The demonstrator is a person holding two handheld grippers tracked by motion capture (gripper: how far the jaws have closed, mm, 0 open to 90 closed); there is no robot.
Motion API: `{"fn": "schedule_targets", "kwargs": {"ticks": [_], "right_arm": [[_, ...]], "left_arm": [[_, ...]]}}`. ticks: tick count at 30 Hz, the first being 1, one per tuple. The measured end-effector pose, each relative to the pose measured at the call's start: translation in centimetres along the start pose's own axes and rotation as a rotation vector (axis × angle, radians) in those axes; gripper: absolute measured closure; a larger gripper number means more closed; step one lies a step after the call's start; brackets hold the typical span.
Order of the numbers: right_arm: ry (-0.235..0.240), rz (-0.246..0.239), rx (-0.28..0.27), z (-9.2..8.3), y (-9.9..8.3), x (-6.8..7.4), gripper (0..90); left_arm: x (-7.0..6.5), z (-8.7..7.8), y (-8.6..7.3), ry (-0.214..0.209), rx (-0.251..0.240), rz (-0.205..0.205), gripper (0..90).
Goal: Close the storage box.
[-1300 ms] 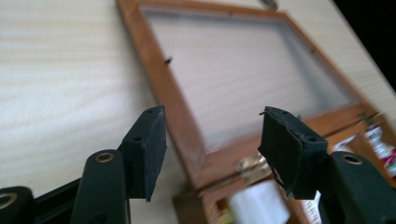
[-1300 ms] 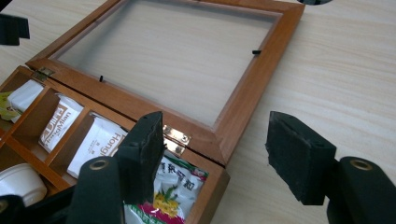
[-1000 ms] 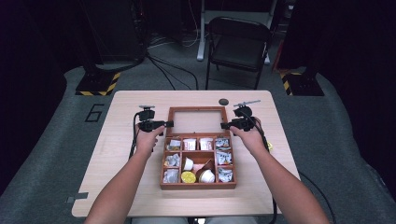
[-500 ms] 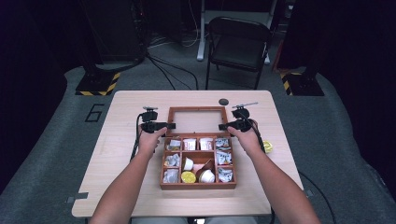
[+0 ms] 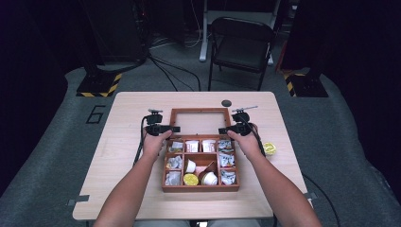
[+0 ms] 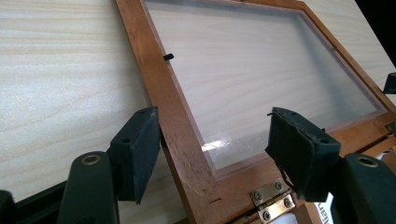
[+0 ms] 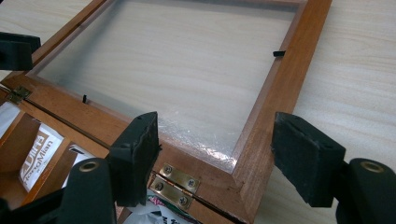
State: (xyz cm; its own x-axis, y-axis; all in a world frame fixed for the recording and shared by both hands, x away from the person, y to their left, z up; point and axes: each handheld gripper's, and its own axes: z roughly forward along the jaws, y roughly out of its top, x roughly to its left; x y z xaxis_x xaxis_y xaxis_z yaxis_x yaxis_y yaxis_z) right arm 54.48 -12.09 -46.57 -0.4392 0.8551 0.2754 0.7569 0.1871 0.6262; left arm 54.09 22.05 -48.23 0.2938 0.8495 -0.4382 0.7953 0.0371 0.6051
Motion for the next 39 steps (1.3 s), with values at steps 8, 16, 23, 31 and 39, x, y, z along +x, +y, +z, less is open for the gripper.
{"fn": "schedule_targets", "kwargs": {"ticks": [8,16,23,31,39], "right_arm": [[-0.016,0.009,-0.001,0.0,0.0,-0.1,31.8],[-0.025,0.021,0.032,0.5,-0.2,-0.4,30.1],[-0.017,0.041,0.043,0.9,-0.3,-0.7,28.5],[0.008,0.070,0.043,1.3,-0.3,-1.1,25.6],[0.015,0.079,0.046,1.5,-0.3,-1.2,22.9]], "left_arm": [[-0.1,0.2,-0.1,0.009,0.011,0.005,33.5],[0.0,0.6,-0.3,0.018,0.030,0.008,32.3],[0.2,0.7,-0.3,0.018,0.034,0.022,31.4],[0.4,1.3,-0.5,-0.011,0.037,-0.025,30.5],[0.4,1.4,-0.5,-0.013,0.035,-0.014,29.4]]}}
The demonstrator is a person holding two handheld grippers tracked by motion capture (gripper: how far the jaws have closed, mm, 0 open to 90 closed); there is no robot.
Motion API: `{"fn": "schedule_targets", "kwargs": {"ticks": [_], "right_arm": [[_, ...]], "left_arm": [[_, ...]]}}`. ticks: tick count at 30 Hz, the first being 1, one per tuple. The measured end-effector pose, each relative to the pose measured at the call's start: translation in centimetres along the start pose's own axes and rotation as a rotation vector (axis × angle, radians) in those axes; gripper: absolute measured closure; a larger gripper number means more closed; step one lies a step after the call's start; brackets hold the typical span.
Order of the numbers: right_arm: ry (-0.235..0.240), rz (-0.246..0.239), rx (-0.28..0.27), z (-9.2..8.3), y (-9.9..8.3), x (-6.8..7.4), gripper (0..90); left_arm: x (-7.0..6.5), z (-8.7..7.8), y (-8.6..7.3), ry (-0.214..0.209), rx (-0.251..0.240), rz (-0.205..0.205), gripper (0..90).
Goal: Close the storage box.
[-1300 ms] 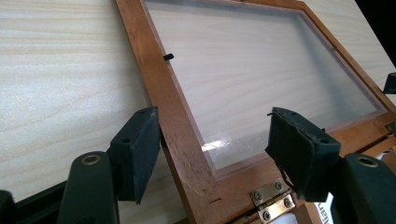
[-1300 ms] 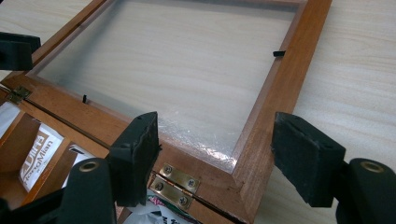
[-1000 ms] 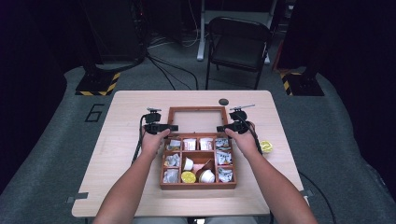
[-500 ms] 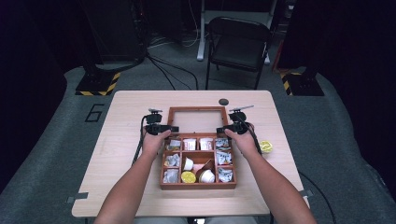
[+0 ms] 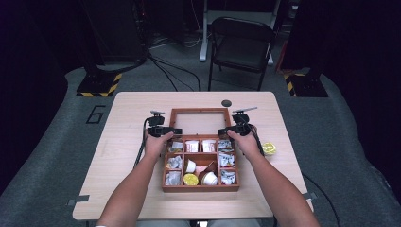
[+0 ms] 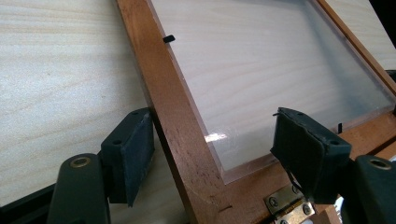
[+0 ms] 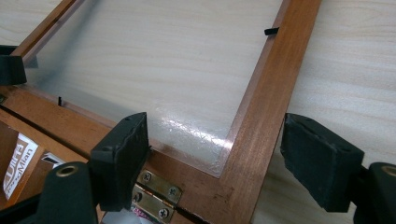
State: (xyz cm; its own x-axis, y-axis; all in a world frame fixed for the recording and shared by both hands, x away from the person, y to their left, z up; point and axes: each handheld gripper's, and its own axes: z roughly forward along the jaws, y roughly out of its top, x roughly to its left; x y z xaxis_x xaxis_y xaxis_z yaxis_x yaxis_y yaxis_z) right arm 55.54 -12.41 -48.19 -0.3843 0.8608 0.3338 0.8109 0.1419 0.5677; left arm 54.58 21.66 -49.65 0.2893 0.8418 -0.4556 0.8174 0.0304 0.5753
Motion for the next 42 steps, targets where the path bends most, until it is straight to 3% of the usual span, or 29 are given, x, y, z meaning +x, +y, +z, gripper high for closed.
{"fn": "schedule_targets", "kwargs": {"ticks": [15,17,18,38,42], "right_arm": [[0.028,0.026,0.004,0.25,0.07,-0.48,22.3],[0.040,0.038,0.007,0.31,0.08,-0.69,22.5],[0.062,0.069,0.015,0.36,0.06,-0.82,24.0],[0.025,0.047,-0.001,0.45,0.20,-0.48,25.0],[0.027,0.064,0.001,0.38,0.18,-0.43,25.1]], "left_arm": [[0.04,0.06,0.01,-0.005,-0.004,-0.001,29.3],[0.03,0.06,0.00,-0.006,-0.002,-0.007,29.3],[0.06,0.06,0.02,-0.007,-0.002,-0.007,29.4],[0.20,0.01,0.14,-0.010,0.010,-0.009,30.0],[0.06,-0.05,0.16,-0.006,0.004,-0.020,31.3]]}}
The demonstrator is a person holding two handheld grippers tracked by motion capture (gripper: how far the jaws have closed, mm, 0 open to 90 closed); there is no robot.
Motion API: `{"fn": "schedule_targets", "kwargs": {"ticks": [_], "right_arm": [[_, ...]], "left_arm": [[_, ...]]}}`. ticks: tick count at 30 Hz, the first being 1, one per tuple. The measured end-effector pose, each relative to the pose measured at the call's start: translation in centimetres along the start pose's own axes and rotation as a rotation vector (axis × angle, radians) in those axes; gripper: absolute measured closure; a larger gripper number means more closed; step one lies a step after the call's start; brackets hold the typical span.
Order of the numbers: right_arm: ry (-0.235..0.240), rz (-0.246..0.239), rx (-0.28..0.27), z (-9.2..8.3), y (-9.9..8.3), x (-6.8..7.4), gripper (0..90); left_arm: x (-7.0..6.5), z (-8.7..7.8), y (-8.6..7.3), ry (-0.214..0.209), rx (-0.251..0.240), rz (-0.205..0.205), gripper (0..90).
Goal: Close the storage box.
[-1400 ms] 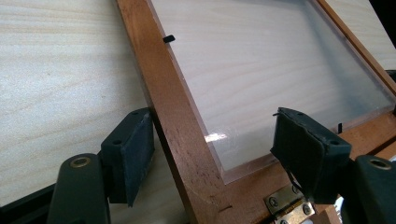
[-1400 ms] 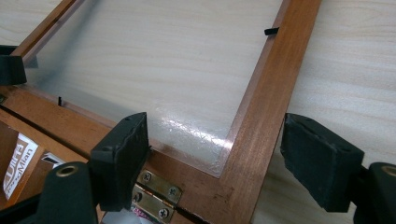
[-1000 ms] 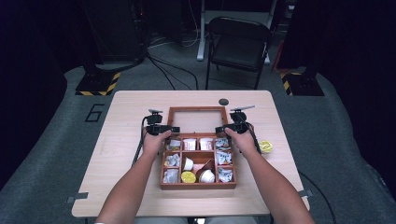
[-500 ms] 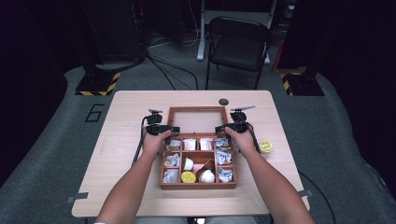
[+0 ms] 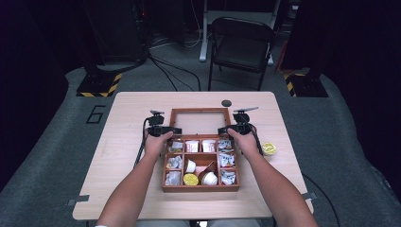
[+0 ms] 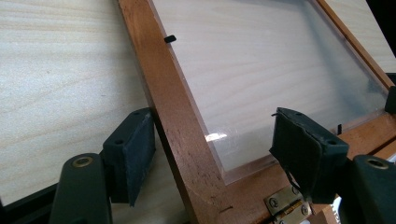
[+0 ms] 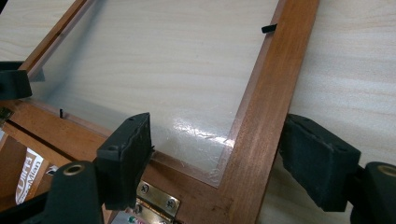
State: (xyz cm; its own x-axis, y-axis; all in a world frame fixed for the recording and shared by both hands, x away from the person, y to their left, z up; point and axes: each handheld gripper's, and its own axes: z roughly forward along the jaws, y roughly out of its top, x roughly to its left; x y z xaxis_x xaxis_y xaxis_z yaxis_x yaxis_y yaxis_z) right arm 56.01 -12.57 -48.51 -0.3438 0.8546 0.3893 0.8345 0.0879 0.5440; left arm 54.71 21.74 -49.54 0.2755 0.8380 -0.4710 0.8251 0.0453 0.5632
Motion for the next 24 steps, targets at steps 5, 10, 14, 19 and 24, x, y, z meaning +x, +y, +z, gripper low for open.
{"fn": "schedule_targets", "kwargs": {"ticks": [5,10,14,19,24], "right_arm": [[-0.001,0.006,-0.007,-0.2,0.1,0.1,25.9],[0.009,-0.006,-0.035,-0.7,0.2,0.2,26.3],[0.017,-0.021,-0.053,-1.1,0.3,0.2,27.8],[0.020,-0.028,-0.070,-1.8,0.4,0.5,29.5],[0.030,-0.033,-0.092,-2.6,0.4,0.8,30.4]], "left_arm": [[0.1,-0.3,0.1,-0.004,-0.014,0.005,33.4],[-0.1,-0.7,0.2,-0.012,-0.046,0.012,33.9],[-0.2,-1.1,0.3,-0.018,-0.060,0.016,34.5],[-0.3,-1.7,0.5,-0.031,-0.083,0.038,35.3],[-0.5,-2.5,0.7,-0.048,-0.095,0.054,36.4]]}}
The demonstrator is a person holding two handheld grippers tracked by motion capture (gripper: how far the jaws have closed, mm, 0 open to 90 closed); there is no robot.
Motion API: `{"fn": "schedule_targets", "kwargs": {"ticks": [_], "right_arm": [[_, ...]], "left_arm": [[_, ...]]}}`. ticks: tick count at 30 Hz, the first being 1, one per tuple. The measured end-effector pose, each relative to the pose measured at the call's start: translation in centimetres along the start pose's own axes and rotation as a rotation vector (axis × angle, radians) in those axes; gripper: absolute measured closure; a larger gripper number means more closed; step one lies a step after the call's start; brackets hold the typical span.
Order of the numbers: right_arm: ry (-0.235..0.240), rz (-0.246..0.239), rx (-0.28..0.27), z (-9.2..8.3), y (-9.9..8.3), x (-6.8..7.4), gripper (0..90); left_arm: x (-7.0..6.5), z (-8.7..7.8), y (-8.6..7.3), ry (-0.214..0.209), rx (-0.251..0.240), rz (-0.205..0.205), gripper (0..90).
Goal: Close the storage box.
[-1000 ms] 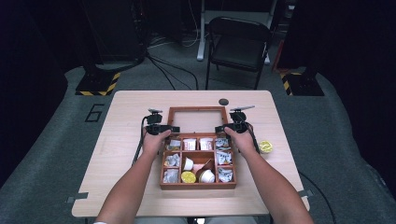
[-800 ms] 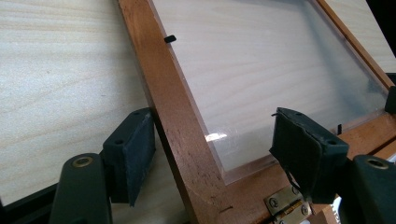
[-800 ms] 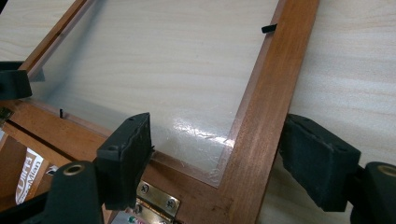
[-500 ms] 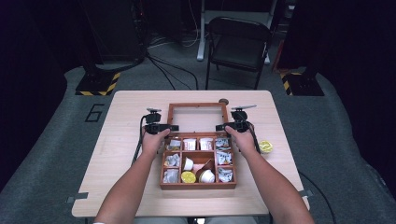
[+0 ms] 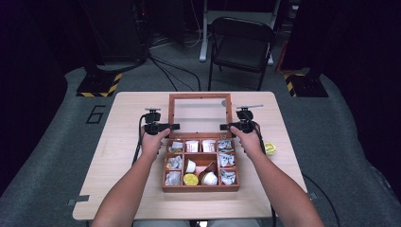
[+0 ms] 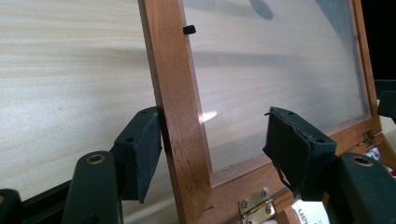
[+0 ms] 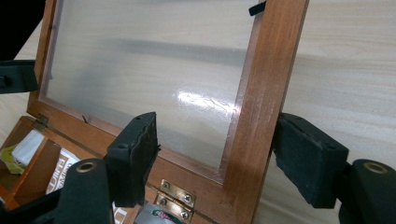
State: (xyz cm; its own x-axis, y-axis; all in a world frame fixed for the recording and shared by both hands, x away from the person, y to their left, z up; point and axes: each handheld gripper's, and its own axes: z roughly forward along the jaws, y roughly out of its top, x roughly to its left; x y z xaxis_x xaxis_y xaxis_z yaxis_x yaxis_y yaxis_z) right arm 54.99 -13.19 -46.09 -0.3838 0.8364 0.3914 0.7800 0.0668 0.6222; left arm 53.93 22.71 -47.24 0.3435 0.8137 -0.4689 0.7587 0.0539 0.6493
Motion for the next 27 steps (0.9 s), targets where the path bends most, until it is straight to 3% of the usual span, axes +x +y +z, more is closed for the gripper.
{"fn": "schedule_targets", "kwargs": {"ticks": [10,27], "right_arm": [[0.019,-0.032,-0.037,-1.5,0.1,0.5,32.5],[0.031,-0.085,-0.052,-3.3,-0.1,1.5,34.3]], "left_arm": [[-0.7,-1.5,0.2,-0.023,-0.029,0.033,36.7],[-1.7,-3.4,0.4,-0.057,-0.073,0.097,37.4]]}}
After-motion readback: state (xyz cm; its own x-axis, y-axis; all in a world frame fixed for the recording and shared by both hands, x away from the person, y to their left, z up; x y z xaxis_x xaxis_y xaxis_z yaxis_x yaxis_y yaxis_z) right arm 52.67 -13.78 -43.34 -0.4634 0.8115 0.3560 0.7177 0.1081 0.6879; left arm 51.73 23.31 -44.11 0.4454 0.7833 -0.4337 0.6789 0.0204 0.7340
